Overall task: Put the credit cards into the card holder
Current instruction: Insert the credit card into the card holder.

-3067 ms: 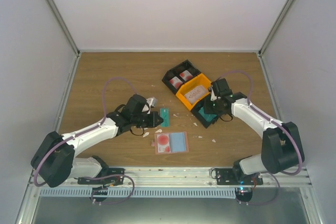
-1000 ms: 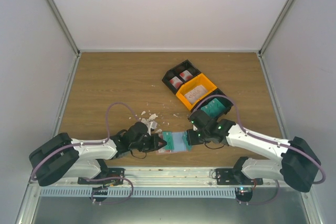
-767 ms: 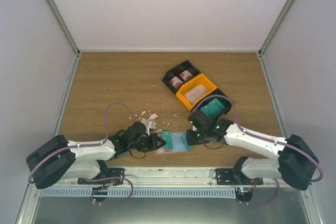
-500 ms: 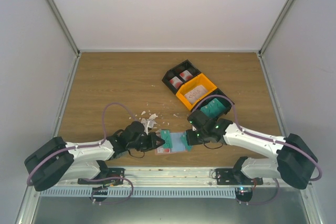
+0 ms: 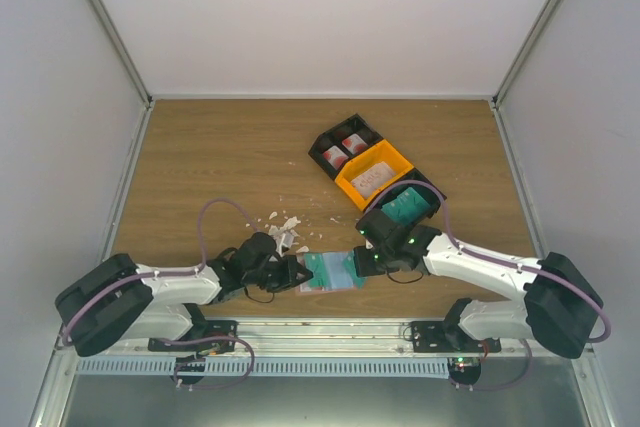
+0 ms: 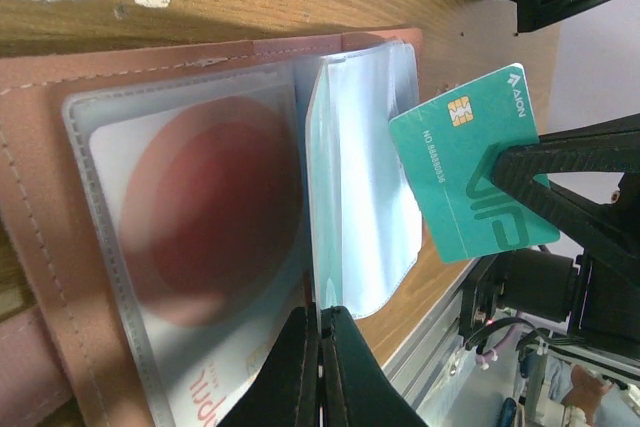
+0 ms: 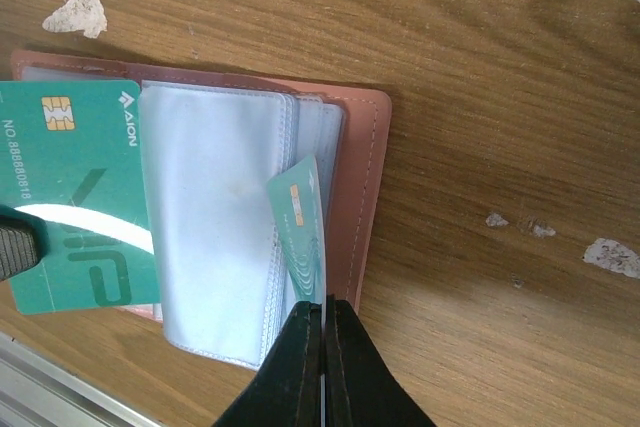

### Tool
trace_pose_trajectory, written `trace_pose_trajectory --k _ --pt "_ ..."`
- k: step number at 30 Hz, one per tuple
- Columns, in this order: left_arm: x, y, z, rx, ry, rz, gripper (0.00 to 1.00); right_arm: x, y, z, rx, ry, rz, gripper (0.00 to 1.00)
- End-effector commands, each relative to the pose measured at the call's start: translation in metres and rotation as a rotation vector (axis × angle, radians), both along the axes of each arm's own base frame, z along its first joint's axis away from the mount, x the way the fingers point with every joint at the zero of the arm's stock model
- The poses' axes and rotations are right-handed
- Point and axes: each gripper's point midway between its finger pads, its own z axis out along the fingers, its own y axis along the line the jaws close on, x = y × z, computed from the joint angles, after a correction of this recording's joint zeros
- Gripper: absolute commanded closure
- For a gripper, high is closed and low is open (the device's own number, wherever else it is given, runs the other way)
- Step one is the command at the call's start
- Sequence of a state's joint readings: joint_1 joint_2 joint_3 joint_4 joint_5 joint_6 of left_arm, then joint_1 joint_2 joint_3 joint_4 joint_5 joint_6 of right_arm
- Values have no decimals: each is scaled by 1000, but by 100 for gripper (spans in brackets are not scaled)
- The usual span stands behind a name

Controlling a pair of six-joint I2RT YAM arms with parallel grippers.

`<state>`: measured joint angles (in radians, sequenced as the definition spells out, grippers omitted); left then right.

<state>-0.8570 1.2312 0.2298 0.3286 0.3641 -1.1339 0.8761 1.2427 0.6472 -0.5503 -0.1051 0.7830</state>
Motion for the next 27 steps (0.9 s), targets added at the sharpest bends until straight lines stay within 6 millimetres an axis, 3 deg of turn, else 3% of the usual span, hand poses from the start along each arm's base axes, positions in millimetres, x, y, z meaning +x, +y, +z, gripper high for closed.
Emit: trace_pose_trajectory --k 1,9,17,27 --pt "1 -9 4 -57 -9 -27 100 -9 -17 -10 -85 28 -14 99" --pt "3 -13 4 -79 -6 -21 100 -7 -18 -5 -80 16 -32 100" --pt "2 -13 -2 -91 23 -4 100 4 -26 20 -80 -62 -96 99" --pt "3 -19 5 -156 5 -16 100 -15 -50 4 -171 16 -128 99"
